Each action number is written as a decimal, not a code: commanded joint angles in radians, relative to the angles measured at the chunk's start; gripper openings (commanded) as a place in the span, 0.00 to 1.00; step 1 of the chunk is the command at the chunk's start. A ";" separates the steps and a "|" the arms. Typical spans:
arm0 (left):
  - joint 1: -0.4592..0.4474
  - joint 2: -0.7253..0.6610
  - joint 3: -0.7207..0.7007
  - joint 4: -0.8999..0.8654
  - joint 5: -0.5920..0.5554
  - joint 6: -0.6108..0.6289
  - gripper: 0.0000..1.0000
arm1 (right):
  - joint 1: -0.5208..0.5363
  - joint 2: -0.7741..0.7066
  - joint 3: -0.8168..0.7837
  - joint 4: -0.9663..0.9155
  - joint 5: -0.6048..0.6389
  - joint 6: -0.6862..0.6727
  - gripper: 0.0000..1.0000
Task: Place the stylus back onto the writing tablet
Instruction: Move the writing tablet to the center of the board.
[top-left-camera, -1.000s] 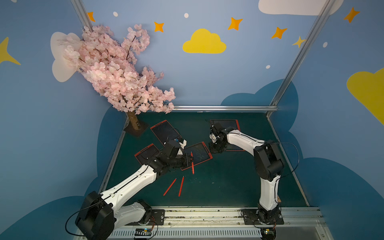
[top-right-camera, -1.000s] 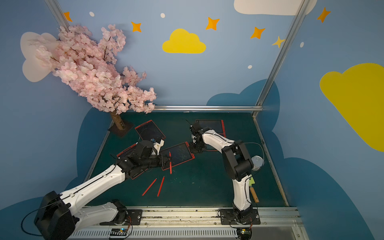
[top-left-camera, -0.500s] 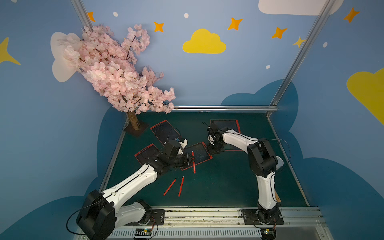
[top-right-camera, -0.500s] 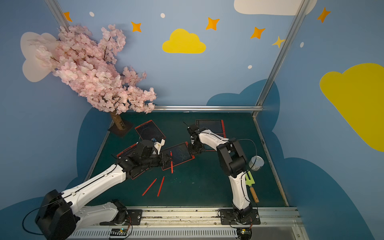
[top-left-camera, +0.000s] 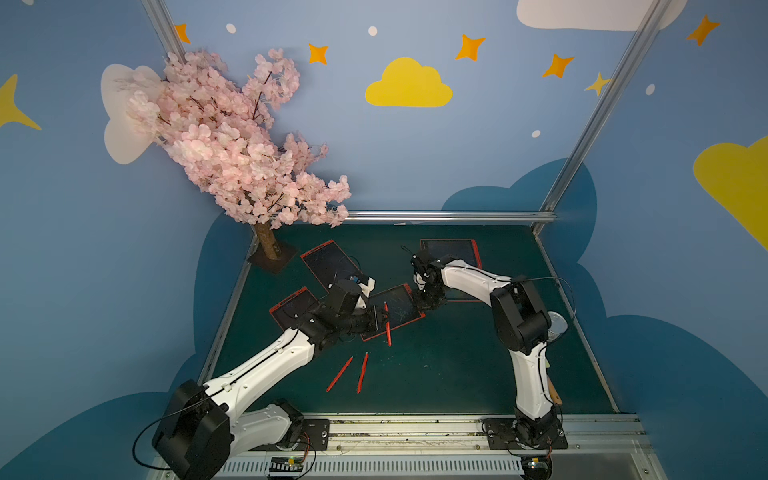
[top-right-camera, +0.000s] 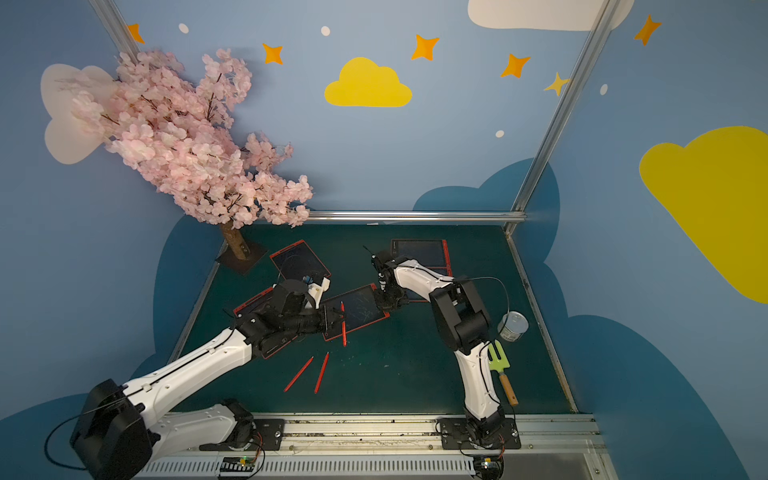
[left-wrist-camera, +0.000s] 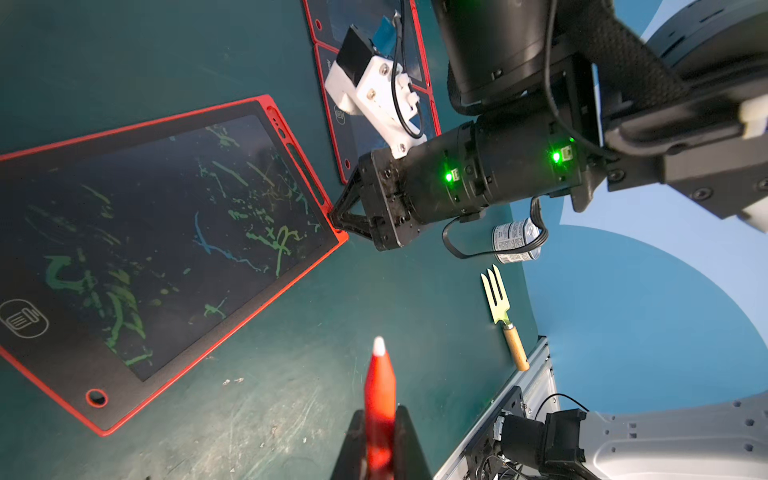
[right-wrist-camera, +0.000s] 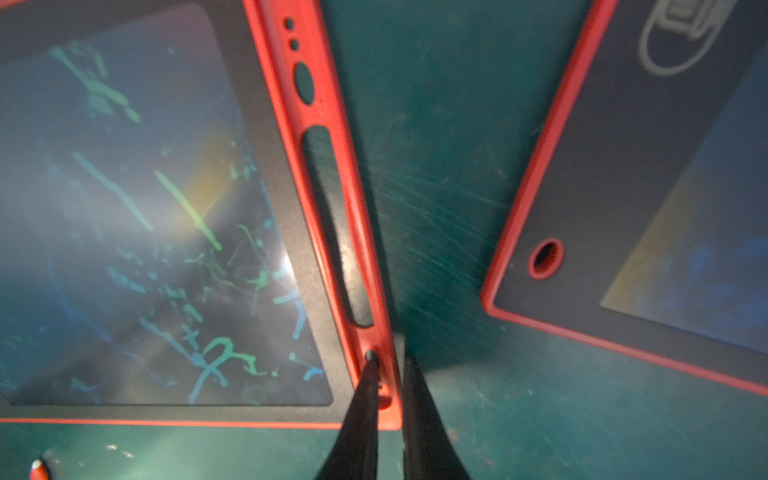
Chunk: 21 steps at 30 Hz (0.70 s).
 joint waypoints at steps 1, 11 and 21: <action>0.004 -0.007 -0.008 0.015 0.013 0.000 0.11 | 0.014 0.024 0.010 -0.029 0.009 -0.010 0.11; 0.004 -0.015 -0.027 0.031 0.016 -0.006 0.11 | 0.049 -0.049 -0.093 -0.002 -0.007 0.016 0.04; 0.004 0.006 -0.011 0.014 0.021 0.010 0.12 | 0.112 -0.165 -0.219 0.003 -0.004 0.172 0.04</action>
